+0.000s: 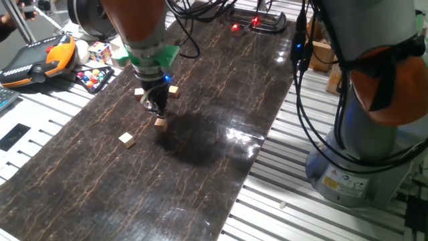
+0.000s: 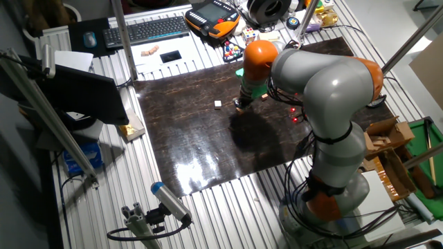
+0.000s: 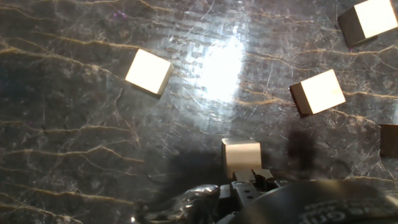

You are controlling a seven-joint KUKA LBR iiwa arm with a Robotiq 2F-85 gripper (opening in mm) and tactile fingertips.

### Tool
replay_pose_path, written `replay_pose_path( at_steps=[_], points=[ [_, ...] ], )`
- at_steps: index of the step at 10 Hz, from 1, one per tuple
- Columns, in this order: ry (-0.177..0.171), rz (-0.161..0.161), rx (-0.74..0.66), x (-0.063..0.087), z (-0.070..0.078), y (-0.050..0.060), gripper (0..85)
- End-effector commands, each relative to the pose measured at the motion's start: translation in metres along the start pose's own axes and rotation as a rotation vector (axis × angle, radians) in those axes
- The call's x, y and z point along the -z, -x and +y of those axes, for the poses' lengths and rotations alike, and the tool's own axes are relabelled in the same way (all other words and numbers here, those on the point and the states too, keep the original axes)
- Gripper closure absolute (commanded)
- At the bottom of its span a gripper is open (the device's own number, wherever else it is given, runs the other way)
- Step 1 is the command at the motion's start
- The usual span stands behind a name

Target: Stack the blocks in a vertical line of five

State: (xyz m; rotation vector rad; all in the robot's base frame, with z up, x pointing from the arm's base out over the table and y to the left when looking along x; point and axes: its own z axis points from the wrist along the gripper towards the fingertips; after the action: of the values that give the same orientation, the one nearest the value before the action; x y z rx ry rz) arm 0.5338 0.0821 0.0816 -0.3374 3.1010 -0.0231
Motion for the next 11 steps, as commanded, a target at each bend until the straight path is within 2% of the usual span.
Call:
replay_pose_path(
  at_steps=[1, 3, 4, 5, 7, 10, 11],
  points=[
    [-0.004, 0.004, -0.001, 0.0000, 0.0001, 0.0000, 84.3],
    [0.000, 0.006, 0.009, 0.0000, 0.0001, 0.0000, 84.0],
    [-0.010, -0.012, 0.008, 0.0000, 0.0001, 0.0000, 62.3],
    [-0.014, -0.031, -0.003, 0.0000, 0.0001, 0.0000, 32.0],
    [-0.012, -0.051, -0.018, 0.0000, 0.0001, 0.0000, 6.0],
    [-0.007, -0.048, 0.002, 0.0000, 0.0001, 0.0000, 4.3],
    [-0.007, -0.039, 0.006, 0.0000, 0.0001, 0.0000, 4.3]
  ],
)
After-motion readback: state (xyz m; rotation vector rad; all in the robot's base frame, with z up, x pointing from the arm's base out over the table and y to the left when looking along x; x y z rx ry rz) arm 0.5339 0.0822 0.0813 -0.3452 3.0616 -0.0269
